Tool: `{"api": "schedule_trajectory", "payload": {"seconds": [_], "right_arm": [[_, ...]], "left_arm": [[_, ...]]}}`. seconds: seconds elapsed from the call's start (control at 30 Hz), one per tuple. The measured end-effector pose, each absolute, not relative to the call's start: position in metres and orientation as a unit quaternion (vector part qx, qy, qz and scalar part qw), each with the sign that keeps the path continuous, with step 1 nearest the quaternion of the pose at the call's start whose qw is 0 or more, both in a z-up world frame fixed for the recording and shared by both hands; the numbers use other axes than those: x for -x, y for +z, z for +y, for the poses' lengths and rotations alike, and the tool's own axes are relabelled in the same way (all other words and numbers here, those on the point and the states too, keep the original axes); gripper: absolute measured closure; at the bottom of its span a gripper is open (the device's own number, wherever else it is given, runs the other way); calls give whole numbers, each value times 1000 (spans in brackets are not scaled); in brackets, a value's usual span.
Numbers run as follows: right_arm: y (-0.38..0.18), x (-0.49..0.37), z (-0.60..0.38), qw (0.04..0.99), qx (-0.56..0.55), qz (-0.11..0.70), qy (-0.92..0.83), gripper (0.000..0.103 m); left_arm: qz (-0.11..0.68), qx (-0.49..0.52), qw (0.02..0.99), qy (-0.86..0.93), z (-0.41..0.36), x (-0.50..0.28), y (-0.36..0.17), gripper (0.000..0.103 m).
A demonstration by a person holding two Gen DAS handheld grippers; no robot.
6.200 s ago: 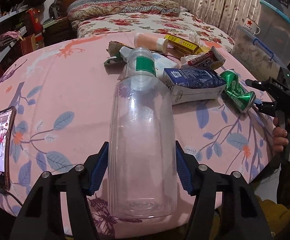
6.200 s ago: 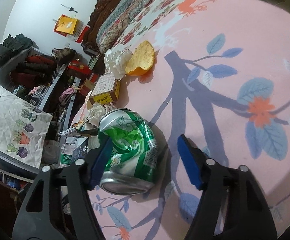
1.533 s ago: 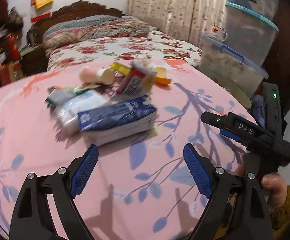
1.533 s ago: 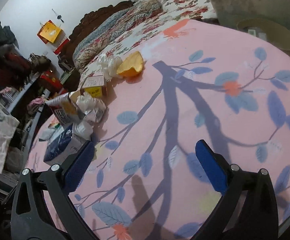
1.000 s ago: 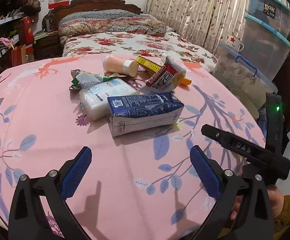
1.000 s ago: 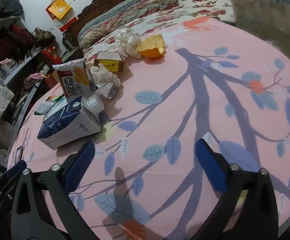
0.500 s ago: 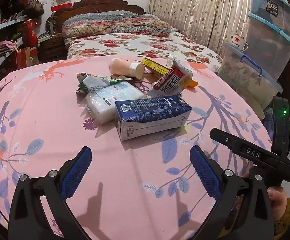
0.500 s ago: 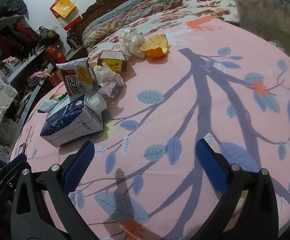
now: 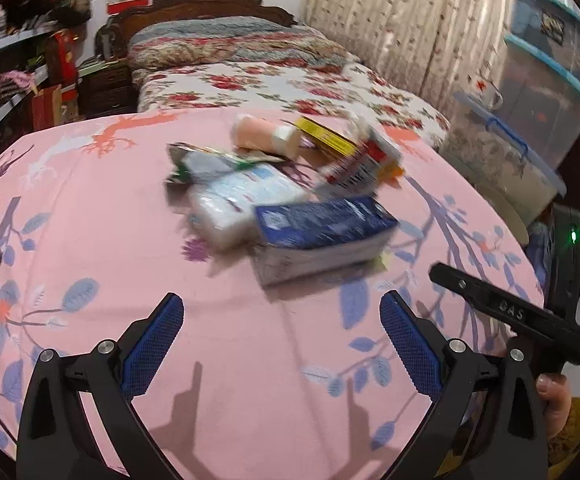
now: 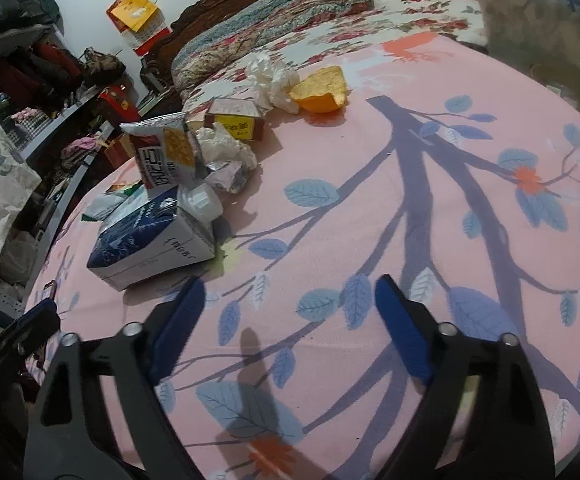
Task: Collect trash
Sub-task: 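Return both open tools over the remaining trash on the bed, then grasp the blue milk carton with the left tool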
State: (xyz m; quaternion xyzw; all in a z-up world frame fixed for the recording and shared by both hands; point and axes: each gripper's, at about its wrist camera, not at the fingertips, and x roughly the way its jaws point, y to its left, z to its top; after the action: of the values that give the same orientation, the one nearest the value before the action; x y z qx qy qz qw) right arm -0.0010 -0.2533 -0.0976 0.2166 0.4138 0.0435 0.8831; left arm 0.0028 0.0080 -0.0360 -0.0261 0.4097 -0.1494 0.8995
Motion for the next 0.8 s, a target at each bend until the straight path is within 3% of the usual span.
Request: {"api": "schedule_trajectory", "payload": {"seconds": [0.2,0.33,0.47,0.8], "right_arm": [[-92,-5,-254,883,-224,407,72,40],[-81,-17,-251,883,-229,396,107,41],[-76,-42,-247,873,-248,395,146,43],[-91,-77,-215,807,-284,419,305,41]], "left_arm": [[411,65,900,-132,44,-18,-30,9],[411,89,894,-153,50,-29,-28,10],[445,102,872,-174,40,-45,-41,22],[462,126,859,-180,45,-50,-49,24]]}}
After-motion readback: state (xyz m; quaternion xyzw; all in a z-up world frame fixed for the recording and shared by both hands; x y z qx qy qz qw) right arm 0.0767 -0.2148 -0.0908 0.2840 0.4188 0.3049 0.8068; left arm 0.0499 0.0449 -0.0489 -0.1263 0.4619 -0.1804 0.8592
